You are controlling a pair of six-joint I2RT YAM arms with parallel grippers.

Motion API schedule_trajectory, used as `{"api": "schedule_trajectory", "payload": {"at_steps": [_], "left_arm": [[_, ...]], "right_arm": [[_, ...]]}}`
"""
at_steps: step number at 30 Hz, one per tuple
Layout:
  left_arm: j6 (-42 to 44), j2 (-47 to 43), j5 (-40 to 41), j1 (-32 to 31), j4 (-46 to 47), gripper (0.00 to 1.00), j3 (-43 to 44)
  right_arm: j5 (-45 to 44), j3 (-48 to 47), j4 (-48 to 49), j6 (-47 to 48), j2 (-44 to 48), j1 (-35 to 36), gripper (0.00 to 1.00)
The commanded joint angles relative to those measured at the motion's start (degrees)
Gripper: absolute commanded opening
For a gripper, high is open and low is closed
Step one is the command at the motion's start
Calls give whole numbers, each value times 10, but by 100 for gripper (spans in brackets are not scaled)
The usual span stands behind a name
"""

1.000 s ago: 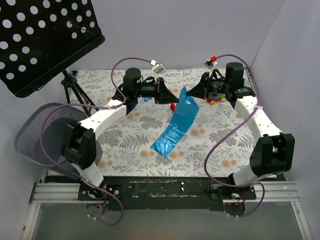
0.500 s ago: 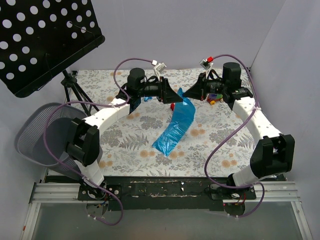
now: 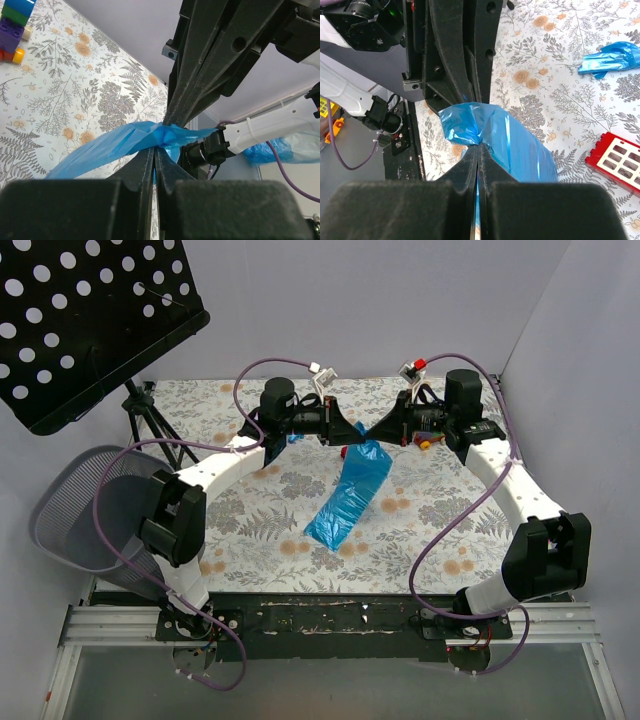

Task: Put the trash bags into the trash bin

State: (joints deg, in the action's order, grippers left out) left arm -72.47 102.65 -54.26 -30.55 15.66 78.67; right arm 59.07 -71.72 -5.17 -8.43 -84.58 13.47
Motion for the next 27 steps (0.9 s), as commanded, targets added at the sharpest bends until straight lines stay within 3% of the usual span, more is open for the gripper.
{"api": "schedule_trajectory", "payload": {"at_steps": [1,9,14,18,19,21,27], "left_arm": [[6,-44,-27,0,22,0,-5],[31,-100,-19,6,-1,0,-50],[37,-108,-11,7,-6,0,-59],[43,-107,-14,6,-10,0,-56],[45,-108,-18,6,-9,0,-56],[55,-108,-29,6,-9,0,-57],[84,-116,-50,6,-19,0,-54]], "right_arm": [[-20,3,15,-2,23,-6,1],[-93,-10,-36,43,23,-15,1],[-68,-7,-23,32,27,-16,1],[34,-1,37,-26,30,-13,48],[38,-3,38,-29,31,-7,55],[53,-1,46,-40,30,-4,60],[80,2,62,-43,16,17,64]]}}
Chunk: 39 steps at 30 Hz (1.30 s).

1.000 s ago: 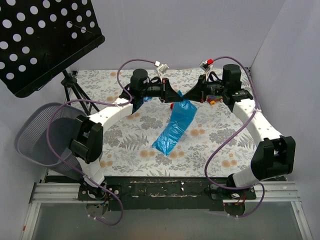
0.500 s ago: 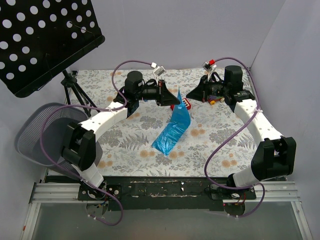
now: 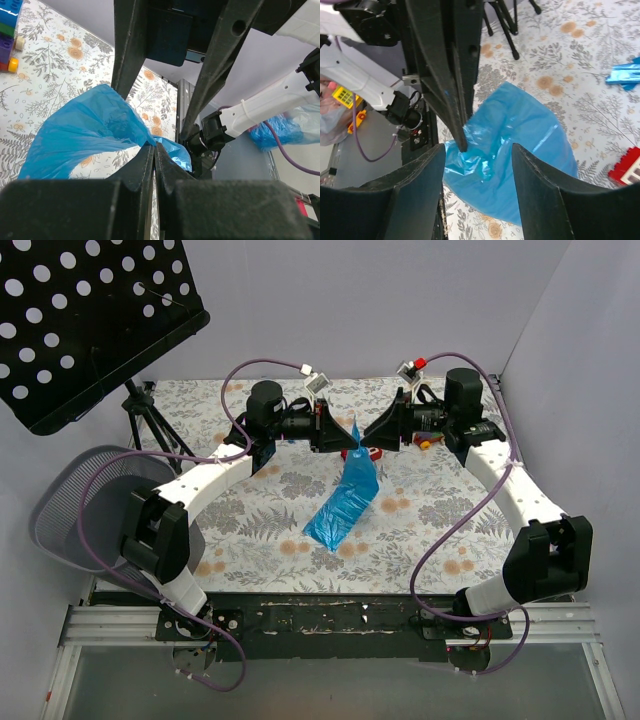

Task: Put the trash bags into the trash bin

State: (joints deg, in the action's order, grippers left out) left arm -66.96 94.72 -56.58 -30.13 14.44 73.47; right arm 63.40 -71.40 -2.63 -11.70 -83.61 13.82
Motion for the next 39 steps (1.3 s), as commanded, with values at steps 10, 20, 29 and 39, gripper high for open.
{"api": "schedule_trajectory", "payload": {"at_steps": [10,20,29,39], "left_arm": [[83,-36,-42,2,-41,0,22],[99,-62,-1,9,-63,0,-6],[84,-63,-16,12,-43,0,-15],[71,-57,-22,12,-27,0,-17]], "right_arm": [[70,-15,75,-39,-35,37,27],[33,1,48,-24,-23,9,1],[31,-2,46,-31,-23,10,36],[28,-10,54,-31,-31,21,51]]}}
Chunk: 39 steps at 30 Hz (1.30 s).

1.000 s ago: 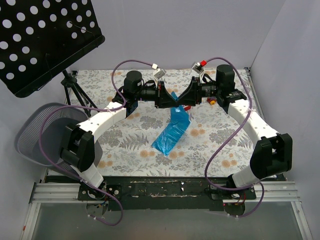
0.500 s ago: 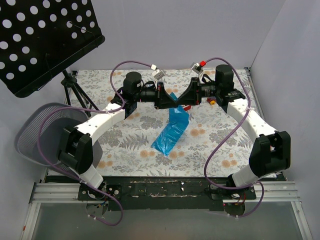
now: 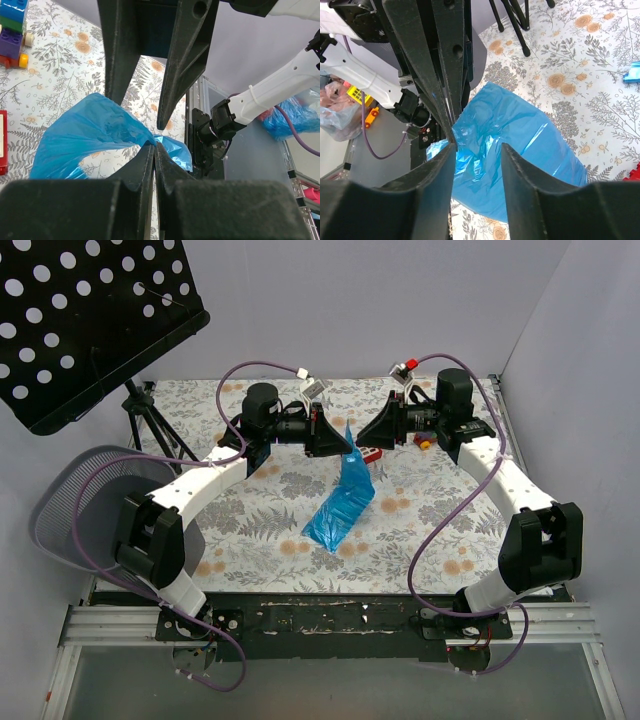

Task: Put the trash bags into the trash bin

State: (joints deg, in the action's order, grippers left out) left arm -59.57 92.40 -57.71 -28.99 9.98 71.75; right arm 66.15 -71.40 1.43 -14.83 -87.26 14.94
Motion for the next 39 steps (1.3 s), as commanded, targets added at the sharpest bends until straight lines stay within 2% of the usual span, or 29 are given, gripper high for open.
{"api": "schedule_trajectory", "payload": {"at_steps": [1,4,7,9,12,13,18,26,29,30,32,35,36,39], "left_arm": [[-5,-32,-12,1,19,0,1],[-7,-28,-17,1,22,0,3],[-5,-28,-17,0,18,0,5],[0,-30,-14,1,13,0,5],[4,-34,-8,1,4,0,5],[5,-35,-6,1,3,0,4],[6,-36,5,4,-3,0,0],[17,-48,26,6,-20,0,-8],[15,-48,24,6,-18,0,-8],[16,-47,21,6,-16,0,-7],[17,-42,9,6,-14,0,-5],[28,-34,-4,6,-15,0,3],[33,-33,-8,6,-18,0,8],[44,-29,-16,6,-23,0,15]], "right_arm": [[-3,-13,15,1,3,12,54],[-4,-21,19,1,-11,25,55],[-3,-27,23,-1,-23,30,48],[6,-30,28,-2,-28,31,35],[18,-29,37,-2,-29,29,8],[24,-27,41,-4,-27,28,1],[21,-22,38,-1,-17,15,1],[-34,-24,-9,41,-8,-32,1],[-15,-18,9,27,-3,-32,1],[-9,-18,22,17,-1,-27,5],[6,-23,39,1,-3,-13,40],[26,-24,60,-15,-7,4,66],[28,-24,62,-15,-9,11,70],[24,-23,63,-15,-18,23,70]]}}
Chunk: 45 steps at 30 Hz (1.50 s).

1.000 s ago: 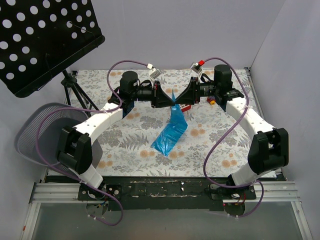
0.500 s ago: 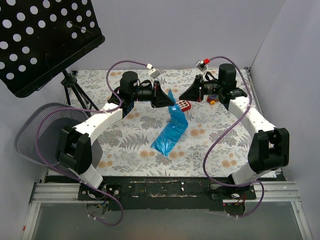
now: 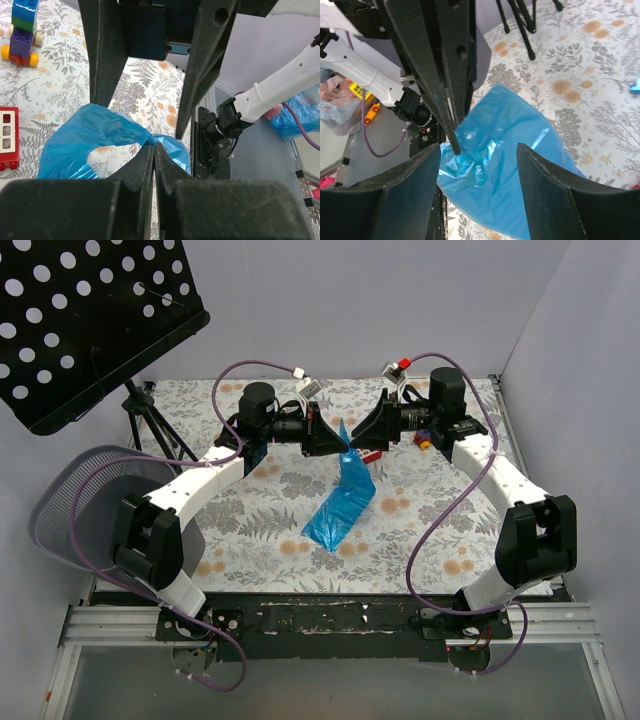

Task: Put the trash bags into the trash bin

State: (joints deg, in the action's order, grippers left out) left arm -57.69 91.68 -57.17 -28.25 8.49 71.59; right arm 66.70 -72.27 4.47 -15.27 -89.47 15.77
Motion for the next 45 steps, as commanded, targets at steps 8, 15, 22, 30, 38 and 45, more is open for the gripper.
{"api": "schedule_trajectory", "payload": {"at_steps": [8,15,22,30,38,45], "left_arm": [[33,-22,-34,-1,-7,0,17],[36,-13,-38,-1,-15,2,27],[17,-21,-27,3,-1,6,16],[4,-15,-33,6,10,0,11],[-12,-21,-30,11,20,0,0],[-8,-22,-37,14,19,0,-5]], "right_arm": [[22,-25,41,-20,-25,21,47],[39,-29,50,-24,-30,21,1],[13,-24,12,8,-22,16,1],[12,-20,8,12,-18,13,1],[5,-9,20,-8,-7,6,27],[73,0,28,15,3,8,60]]}}
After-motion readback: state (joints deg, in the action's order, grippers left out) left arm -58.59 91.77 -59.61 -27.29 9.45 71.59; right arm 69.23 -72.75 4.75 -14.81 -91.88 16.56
